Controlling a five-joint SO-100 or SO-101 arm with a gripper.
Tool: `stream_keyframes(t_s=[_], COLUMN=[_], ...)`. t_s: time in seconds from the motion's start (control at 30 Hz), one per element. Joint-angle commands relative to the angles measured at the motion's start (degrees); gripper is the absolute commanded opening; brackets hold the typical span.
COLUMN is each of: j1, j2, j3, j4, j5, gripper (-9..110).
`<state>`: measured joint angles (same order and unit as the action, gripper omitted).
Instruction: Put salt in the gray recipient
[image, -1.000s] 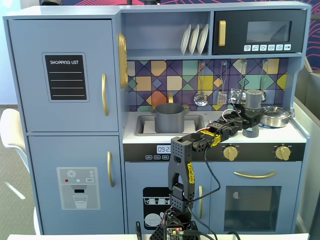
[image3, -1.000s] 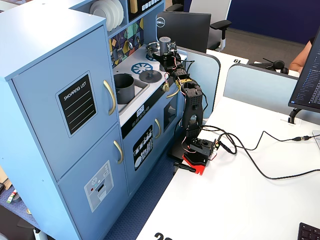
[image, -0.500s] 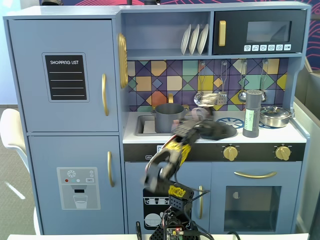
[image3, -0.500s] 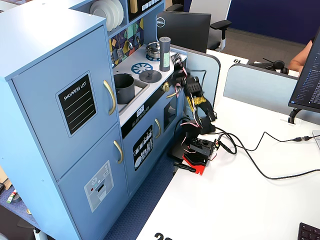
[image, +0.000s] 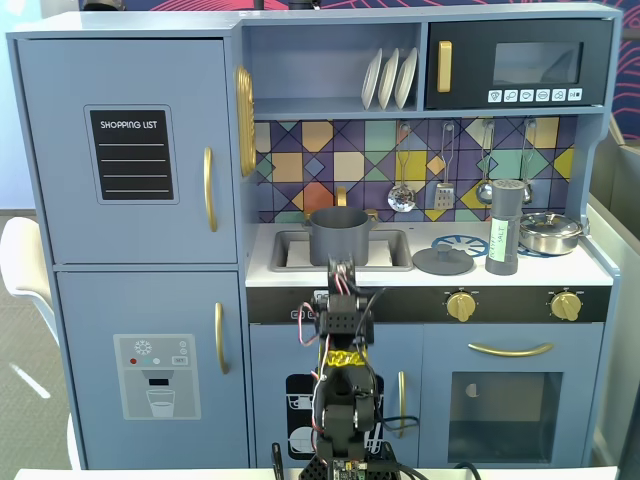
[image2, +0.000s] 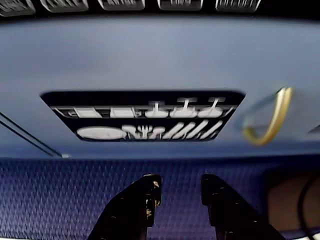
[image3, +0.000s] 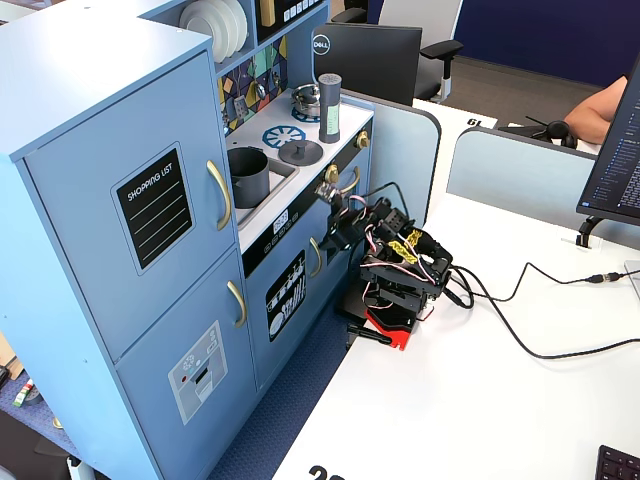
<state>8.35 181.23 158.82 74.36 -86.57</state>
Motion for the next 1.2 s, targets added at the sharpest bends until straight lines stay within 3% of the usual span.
stream_keyframes(t_s=[0.0, 0.17, 0.3, 0.53, 0.6, 1.17], j1=[-1.3, -0.5, -2.2, -0.9, -0.5, 0.1], j2=[2.5, 3.2, 3.3, 3.3, 3.3, 3.3], j3=[9.4, 19.7, 19.8, 19.8, 19.8, 19.8], j4=[-8.3, -13.5, -8.6, 1.2, 1.7, 1.7], j5=[1.6, 1.7, 6.0, 1.5, -2.0, -1.4], gripper=[0, 0, 0, 0, 1, 3])
